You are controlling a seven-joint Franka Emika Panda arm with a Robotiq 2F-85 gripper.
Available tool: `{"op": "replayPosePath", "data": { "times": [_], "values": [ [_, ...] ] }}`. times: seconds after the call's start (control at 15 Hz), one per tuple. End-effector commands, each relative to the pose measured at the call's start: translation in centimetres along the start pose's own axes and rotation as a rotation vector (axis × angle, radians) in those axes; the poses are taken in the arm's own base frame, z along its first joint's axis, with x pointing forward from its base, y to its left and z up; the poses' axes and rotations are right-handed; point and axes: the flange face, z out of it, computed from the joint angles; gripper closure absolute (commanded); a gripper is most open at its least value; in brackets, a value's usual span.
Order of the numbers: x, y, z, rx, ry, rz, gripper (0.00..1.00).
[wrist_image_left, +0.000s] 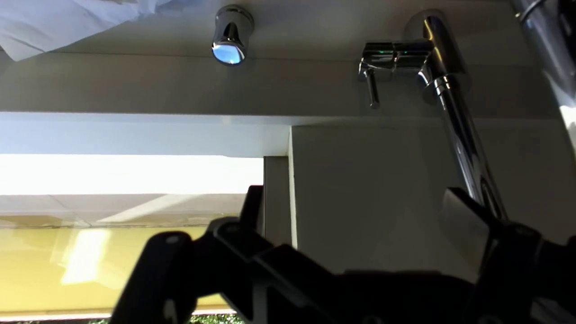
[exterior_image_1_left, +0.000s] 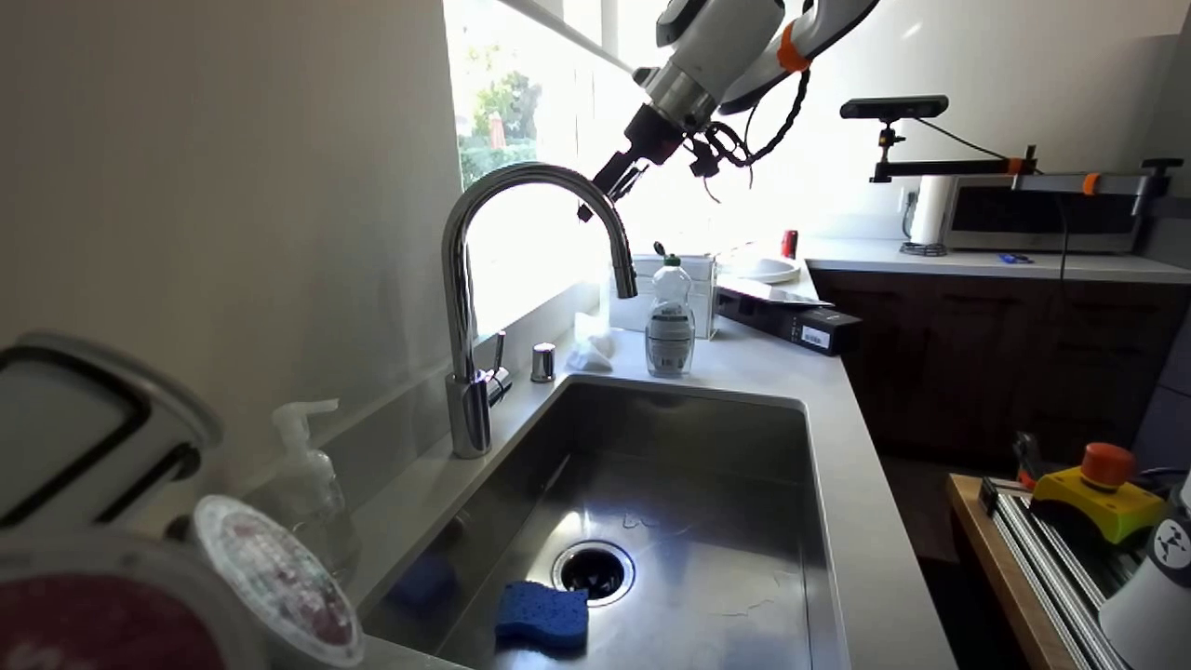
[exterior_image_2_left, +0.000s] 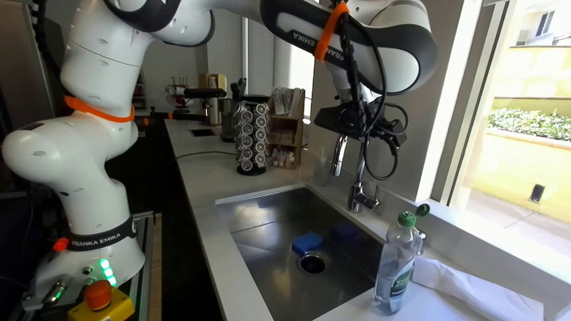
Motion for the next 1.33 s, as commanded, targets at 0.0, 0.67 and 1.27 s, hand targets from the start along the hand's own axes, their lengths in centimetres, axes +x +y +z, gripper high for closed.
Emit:
{"op": "replayPosePath", "data": {
  "times": [0.0,0.67,1.27],
  "values": [
    [1.9,1.1,1.0,0.050,-0.056,-0.092,0.00],
    [2.3,1.3,5.9,0.132,-0.075,-0.223,0.00],
    [1.0,0.9,9.1,0.155,-0.082,-0.220,0.00]
  ]
}}
